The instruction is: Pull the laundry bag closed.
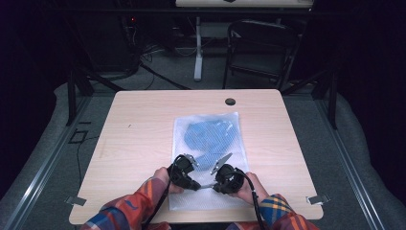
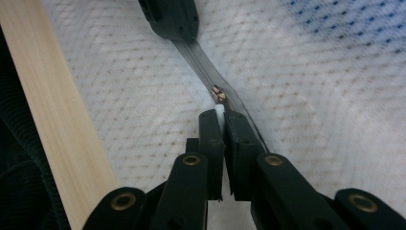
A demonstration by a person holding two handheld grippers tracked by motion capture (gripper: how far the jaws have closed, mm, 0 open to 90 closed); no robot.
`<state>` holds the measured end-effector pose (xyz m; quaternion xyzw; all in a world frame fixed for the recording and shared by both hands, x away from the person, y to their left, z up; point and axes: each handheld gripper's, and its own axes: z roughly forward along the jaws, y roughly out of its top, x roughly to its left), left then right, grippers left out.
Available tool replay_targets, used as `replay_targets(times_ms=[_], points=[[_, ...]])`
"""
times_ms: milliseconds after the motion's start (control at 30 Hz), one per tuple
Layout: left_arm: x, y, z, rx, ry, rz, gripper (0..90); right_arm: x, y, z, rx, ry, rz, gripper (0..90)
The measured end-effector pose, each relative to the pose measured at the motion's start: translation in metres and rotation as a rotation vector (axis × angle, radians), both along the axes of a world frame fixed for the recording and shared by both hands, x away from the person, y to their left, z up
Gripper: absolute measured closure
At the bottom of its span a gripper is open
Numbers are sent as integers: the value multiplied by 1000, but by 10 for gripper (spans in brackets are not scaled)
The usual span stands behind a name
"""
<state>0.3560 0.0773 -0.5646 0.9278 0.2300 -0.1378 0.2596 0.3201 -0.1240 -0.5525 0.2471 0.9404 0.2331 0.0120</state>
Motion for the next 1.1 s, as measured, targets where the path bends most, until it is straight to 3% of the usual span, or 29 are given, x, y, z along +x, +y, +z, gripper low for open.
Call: replay_targets(times_ms=[800,1100], points=[[0,0,0,-2,3,0,900,-1,-59,5,-42,29,-163,868],[1,0,0,-3,4,-4,900,-3,-71,6,-65,29,-181,868]])
